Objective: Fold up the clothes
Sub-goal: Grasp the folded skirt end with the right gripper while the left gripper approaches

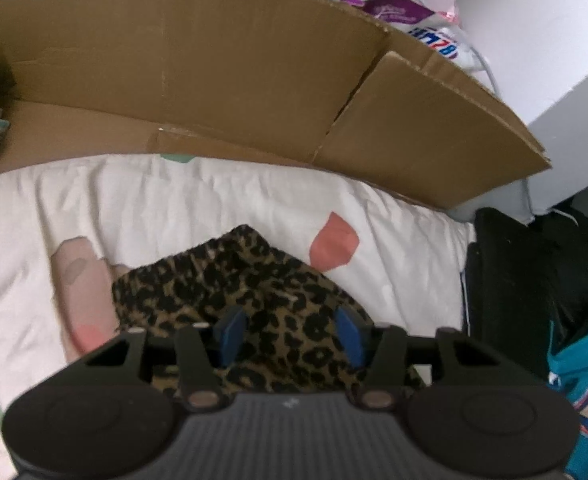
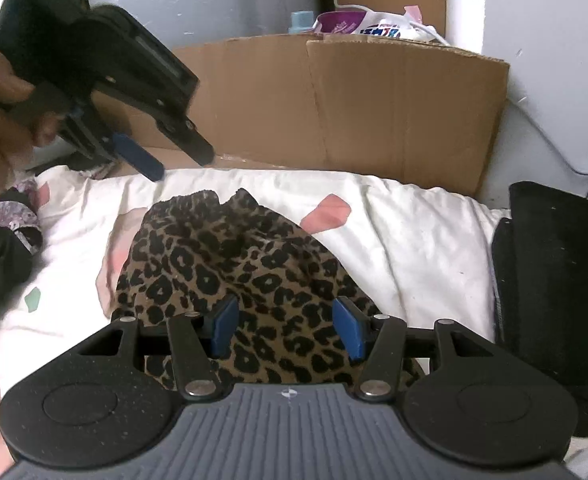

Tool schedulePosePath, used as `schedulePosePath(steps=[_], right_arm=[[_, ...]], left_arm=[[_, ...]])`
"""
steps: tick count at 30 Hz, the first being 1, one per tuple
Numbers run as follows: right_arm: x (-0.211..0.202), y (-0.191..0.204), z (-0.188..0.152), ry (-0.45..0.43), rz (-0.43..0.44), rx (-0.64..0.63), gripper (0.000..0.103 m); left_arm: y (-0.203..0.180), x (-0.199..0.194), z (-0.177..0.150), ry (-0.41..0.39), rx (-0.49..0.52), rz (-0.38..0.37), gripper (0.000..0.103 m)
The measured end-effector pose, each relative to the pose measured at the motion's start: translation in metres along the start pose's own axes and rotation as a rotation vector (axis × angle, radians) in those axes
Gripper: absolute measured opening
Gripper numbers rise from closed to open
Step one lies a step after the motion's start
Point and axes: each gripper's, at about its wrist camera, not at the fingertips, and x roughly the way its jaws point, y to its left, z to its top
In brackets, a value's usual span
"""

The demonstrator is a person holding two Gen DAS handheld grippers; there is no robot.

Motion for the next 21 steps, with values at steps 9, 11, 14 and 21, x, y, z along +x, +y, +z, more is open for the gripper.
schedulePosePath(steps=[9,11,14,21], right_arm=[[0.037,-0.044,0.011,-0.004,0.033,0.109,0.052],[0.045,-0.052,0.013,-0.005,0.059,0.114,0.052],[0.057,-0.055,0.015,0.002,0.085,0.083,0.052],[0.085,-0.049,0.015,0.026,0.149,0.041,0.052]], left_arm=[[-0.002,0.037,0.01,-0.022,-0.012,0.002,0.051],[-0.002,0.047,0.011,-0.026,-0.027,-0.005,0.049],[0.003,0.064,0.013,-0.024,-0.079,-0.016,0.039],[0.017,0.093,0.002,0.006,-0.139,0.007,0.039]])
